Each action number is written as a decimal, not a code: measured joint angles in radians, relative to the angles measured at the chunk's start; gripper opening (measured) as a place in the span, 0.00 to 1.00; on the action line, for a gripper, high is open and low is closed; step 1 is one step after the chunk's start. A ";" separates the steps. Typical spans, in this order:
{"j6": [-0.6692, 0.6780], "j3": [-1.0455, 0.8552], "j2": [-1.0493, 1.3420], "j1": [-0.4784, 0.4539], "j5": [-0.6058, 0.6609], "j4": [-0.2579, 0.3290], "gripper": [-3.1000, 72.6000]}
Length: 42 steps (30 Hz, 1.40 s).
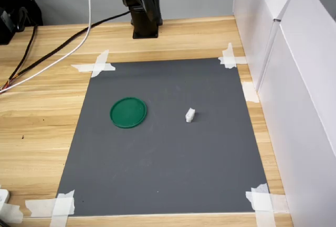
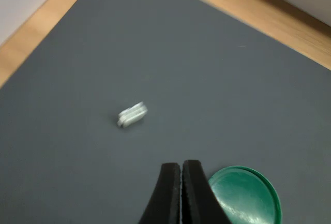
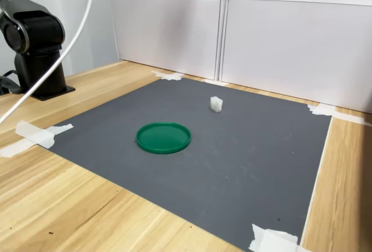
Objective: Grasp a white terminal and put it in the green lid.
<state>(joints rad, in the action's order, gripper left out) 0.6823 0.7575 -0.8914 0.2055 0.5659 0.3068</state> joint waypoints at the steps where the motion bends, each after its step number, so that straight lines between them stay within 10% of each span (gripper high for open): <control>1: 0.012 0.014 -0.021 0.026 0.017 -0.012 0.02; 19: 0.070 0.232 -0.338 0.162 0.170 -0.003 0.06; 34: 0.102 0.432 -0.558 0.162 0.266 -0.130 0.84; 42: 0.124 0.547 -0.647 0.162 0.365 -0.135 0.93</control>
<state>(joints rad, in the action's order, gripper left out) 0.8062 1.3047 -1.5382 0.3677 0.9311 0.1723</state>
